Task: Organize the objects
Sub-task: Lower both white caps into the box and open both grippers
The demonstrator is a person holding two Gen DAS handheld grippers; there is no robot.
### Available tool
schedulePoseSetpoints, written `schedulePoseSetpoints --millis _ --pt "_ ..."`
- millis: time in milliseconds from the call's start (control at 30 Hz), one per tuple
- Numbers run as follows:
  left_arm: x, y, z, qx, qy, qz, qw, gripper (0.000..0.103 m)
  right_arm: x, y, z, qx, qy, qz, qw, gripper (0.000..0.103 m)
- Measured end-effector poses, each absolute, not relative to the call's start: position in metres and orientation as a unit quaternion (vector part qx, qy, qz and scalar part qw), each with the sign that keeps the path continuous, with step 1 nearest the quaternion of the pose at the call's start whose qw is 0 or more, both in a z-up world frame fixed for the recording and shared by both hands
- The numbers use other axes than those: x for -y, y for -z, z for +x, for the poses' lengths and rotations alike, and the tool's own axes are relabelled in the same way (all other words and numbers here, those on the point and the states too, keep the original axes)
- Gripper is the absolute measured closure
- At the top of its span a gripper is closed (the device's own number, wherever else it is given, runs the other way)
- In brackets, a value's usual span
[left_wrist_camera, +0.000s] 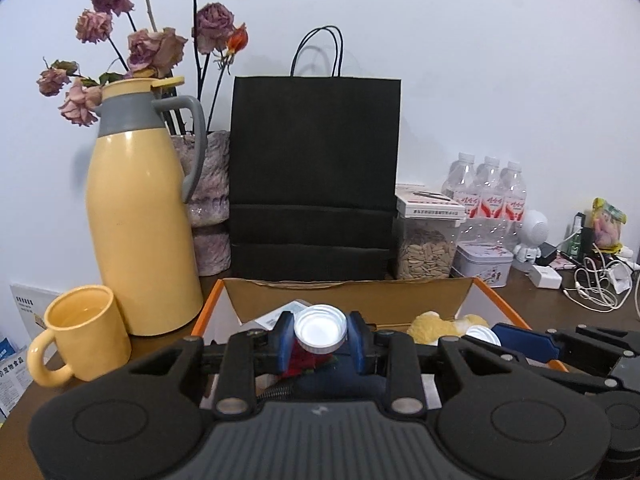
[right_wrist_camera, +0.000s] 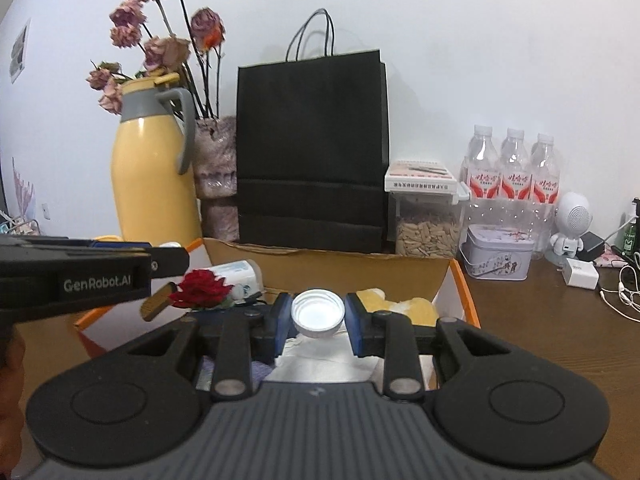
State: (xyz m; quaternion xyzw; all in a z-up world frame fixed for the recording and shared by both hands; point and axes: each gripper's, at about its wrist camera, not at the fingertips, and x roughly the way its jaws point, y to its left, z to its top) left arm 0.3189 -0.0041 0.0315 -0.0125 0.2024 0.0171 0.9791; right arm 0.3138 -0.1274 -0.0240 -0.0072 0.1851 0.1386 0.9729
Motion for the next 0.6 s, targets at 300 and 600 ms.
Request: schedulePoseSetpoints --millis 300,600 --pt "0.000 -0.018 0.350 -0.218 -0.025 -0.003 0.976 0.076 0.130 0.037 0.345 -0.203 -0.133 -0.010 0.970 0.074" --pt "-0.004 -0.012 0.357 -0.227 -0.036 0.001 0.973 0.075 0.132 0.046 0.355 -0.220 -0.132 -0.014 0.966 0.073"
